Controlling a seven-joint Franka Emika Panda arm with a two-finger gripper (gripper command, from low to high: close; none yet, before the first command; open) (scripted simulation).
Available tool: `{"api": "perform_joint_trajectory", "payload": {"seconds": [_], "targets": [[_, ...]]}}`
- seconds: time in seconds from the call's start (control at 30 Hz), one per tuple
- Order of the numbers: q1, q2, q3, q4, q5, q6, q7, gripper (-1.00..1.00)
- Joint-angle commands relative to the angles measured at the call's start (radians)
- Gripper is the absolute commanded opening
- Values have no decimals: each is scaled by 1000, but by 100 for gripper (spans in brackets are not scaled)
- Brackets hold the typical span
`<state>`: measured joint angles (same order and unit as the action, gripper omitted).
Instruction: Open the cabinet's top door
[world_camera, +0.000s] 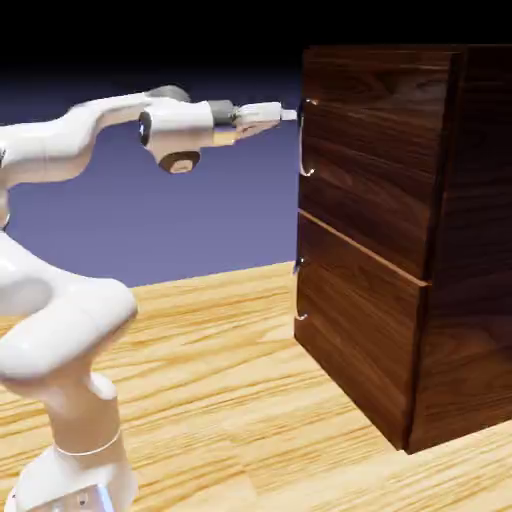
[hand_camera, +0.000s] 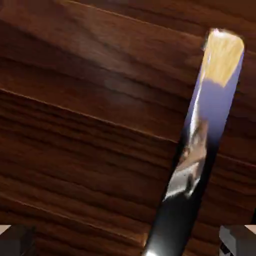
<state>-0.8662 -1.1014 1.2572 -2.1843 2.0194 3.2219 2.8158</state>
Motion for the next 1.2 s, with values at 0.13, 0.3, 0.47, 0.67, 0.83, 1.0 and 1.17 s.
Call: {"api": "perform_joint_trajectory", "payload": {"seconds": [0.13, 0.3, 0.47, 0.67, 0.83, 1.0, 1.17], "targets": [[-103, -32, 62, 66, 87, -24, 77, 0], [-210, -52, 86, 131, 109, -70, 82, -100], [-81, -199, -36, -49, 187, -276, 55, -100], [26, -391, -148, -258, 211, -532, 85, -100], [189, -439, -262, -439, 222, -682, -16, -100], [356, -487, -425, -616, 147, -830, -97, -100], [465, -540, -607, -739, 14, -952, -140, -100]]}}
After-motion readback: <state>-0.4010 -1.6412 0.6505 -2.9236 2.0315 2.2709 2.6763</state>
